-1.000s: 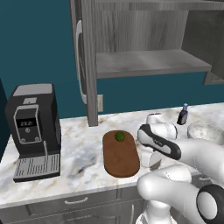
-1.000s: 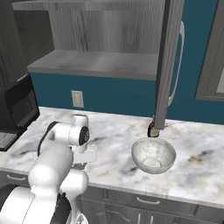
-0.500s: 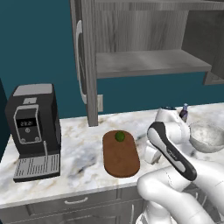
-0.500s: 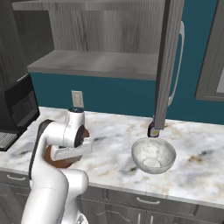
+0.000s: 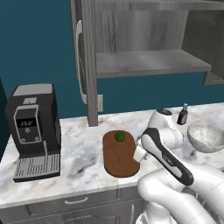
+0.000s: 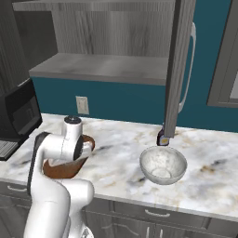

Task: Open the cabinet. Place the bowl and condiment on the counter. Then place the lime and garlic on the cutting board.

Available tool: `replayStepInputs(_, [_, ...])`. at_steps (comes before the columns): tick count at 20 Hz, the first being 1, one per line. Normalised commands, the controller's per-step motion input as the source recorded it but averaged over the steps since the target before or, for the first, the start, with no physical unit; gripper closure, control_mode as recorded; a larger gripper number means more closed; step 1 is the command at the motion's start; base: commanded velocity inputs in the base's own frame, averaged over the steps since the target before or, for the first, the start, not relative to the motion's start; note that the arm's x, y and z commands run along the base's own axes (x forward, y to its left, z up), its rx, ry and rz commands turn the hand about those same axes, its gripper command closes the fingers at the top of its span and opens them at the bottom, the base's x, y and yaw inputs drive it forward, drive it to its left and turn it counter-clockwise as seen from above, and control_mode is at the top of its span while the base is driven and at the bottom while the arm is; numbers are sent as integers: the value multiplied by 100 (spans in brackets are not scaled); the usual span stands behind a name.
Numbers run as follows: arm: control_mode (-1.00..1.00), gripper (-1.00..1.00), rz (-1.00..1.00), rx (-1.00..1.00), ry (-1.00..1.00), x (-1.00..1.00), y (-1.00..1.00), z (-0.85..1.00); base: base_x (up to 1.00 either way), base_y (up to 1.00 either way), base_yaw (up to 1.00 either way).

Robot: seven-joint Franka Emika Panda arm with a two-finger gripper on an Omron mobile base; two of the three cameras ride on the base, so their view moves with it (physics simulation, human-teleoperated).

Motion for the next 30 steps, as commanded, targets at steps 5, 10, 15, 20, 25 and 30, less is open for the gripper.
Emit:
replayStepInputs(5, [-100,100,1,0,0,82,26,-10,0,0,0])
replayStepInputs(10, [-100,100,0,0,0,68,42,-55,0,0,0])
replayStepInputs(15, [-100,100,0,0,4,37,38,-77,0,0,0])
replayStepInputs(20, [-100,-100,0,0,1,27,25,-70,0,0,0])
replayStepInputs(25, [-100,-100,0,0,0,-33,-10,-8,0,0,0])
replayStepInputs(30, [-100,-100,-1,0,0,-78,-14,16,0,0,0])
